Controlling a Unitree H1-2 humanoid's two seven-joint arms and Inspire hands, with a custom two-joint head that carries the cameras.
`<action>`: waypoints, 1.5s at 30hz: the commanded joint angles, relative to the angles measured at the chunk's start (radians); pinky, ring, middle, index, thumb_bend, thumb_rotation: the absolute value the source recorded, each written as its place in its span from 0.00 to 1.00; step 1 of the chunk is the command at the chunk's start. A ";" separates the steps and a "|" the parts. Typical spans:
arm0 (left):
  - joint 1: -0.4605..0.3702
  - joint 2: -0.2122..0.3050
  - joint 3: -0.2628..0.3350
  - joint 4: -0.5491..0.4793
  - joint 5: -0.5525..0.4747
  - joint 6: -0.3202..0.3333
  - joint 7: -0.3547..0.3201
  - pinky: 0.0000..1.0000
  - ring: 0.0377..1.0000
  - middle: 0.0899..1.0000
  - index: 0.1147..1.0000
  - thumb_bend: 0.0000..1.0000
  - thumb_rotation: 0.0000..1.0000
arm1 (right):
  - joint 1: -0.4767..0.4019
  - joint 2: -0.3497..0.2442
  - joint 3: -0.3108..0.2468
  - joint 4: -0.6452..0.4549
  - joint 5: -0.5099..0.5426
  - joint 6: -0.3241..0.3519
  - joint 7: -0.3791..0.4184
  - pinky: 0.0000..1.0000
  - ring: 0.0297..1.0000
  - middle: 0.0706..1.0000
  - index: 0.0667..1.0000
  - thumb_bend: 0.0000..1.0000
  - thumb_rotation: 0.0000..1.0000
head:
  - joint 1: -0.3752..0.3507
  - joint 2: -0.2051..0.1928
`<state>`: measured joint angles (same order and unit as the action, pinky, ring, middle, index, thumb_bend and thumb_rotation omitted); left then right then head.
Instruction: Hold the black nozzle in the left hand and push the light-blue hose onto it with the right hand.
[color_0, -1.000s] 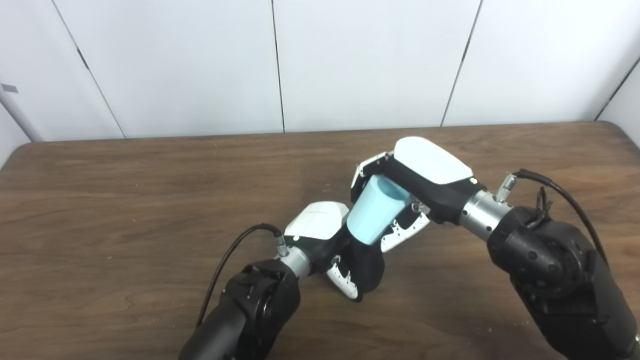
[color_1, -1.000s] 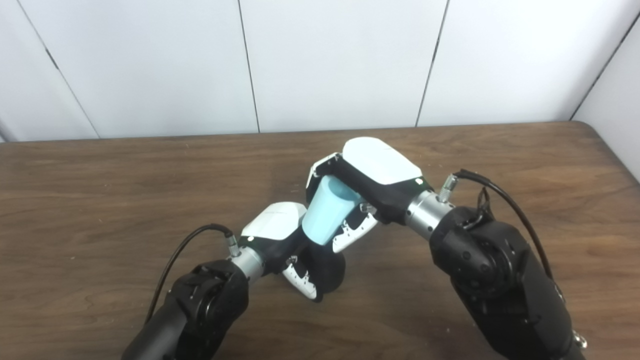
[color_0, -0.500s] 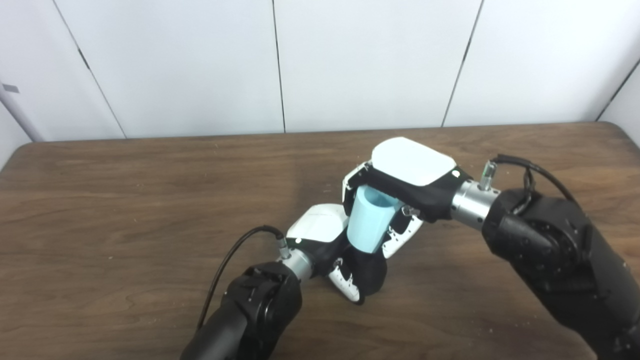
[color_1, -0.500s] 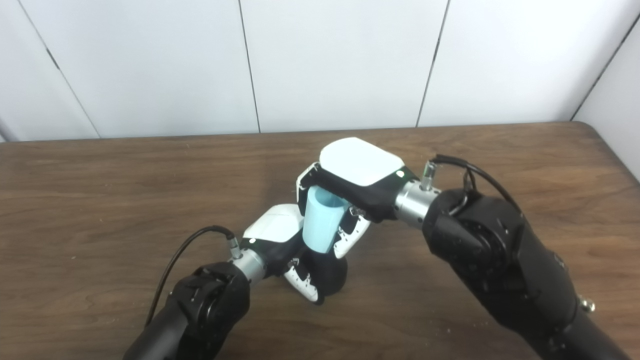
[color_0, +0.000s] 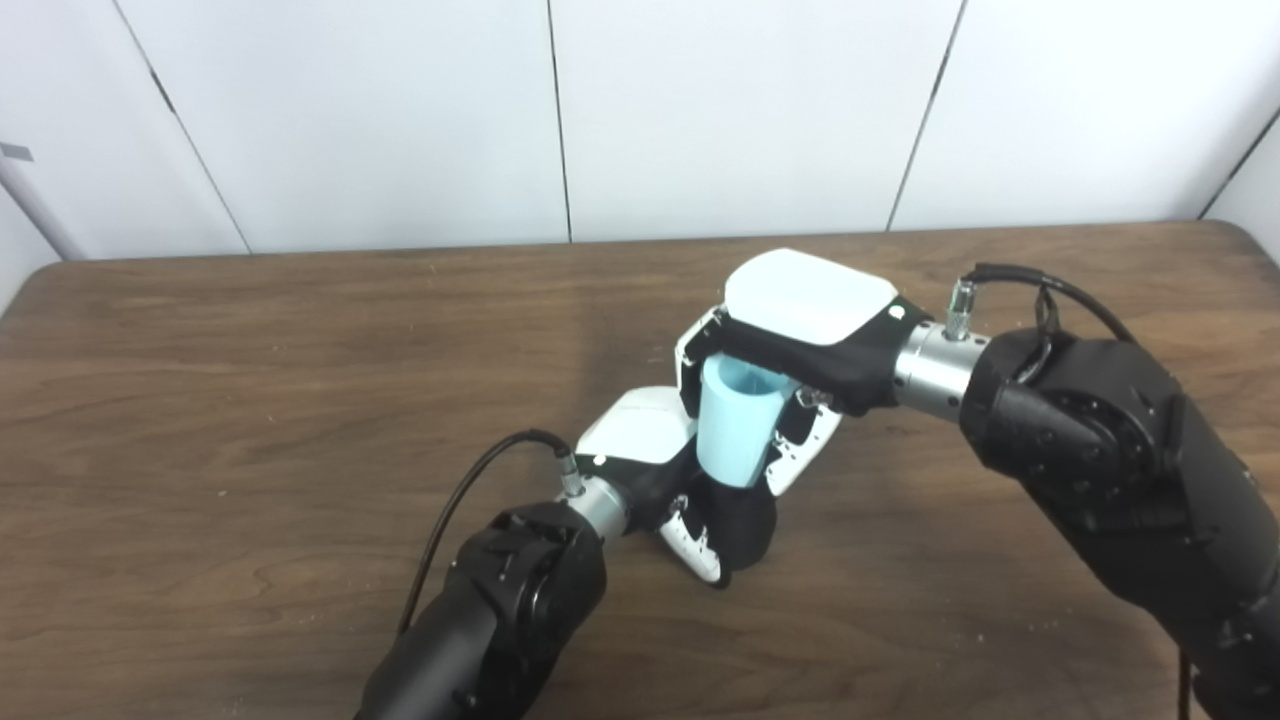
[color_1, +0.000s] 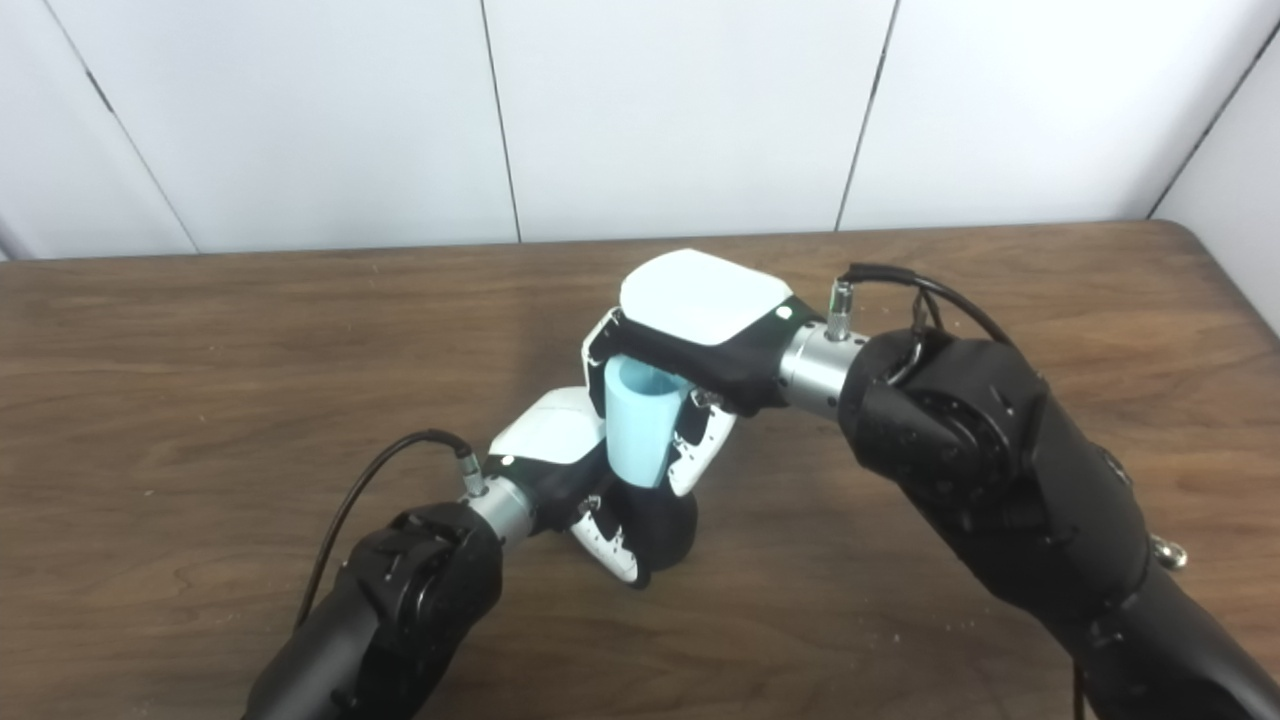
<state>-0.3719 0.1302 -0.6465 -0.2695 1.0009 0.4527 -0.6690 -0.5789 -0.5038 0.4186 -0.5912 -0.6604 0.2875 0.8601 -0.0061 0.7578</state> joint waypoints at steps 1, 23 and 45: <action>0.051 0.010 -0.031 0.065 -0.064 0.014 -0.131 0.93 0.79 0.62 0.42 0.52 0.04 | 0.015 -0.019 0.021 -0.021 0.011 -0.035 0.035 0.32 0.42 0.46 0.43 0.50 0.00 | 0.000 0.000; 0.137 -0.120 0.215 0.132 -0.213 0.017 -0.069 0.54 0.49 0.46 0.38 0.50 0.00 | 0.090 0.019 -0.032 -0.038 -0.020 0.017 -0.001 0.33 0.43 0.46 0.43 0.50 0.00 | -0.003 0.010; 0.117 -0.043 0.034 0.045 -0.096 -0.030 -0.026 0.71 0.61 0.48 0.39 0.51 0.00 | 0.115 0.065 -0.019 0.014 -0.039 -0.032 -0.075 0.33 0.43 0.46 0.44 0.50 0.00 | -0.004 0.025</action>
<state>-0.3109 0.0763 -0.5413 -0.2455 0.9226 0.4171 -0.5971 -0.4790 -0.4401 0.3757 -0.6055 -0.7025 0.2780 0.7712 -0.0077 0.7808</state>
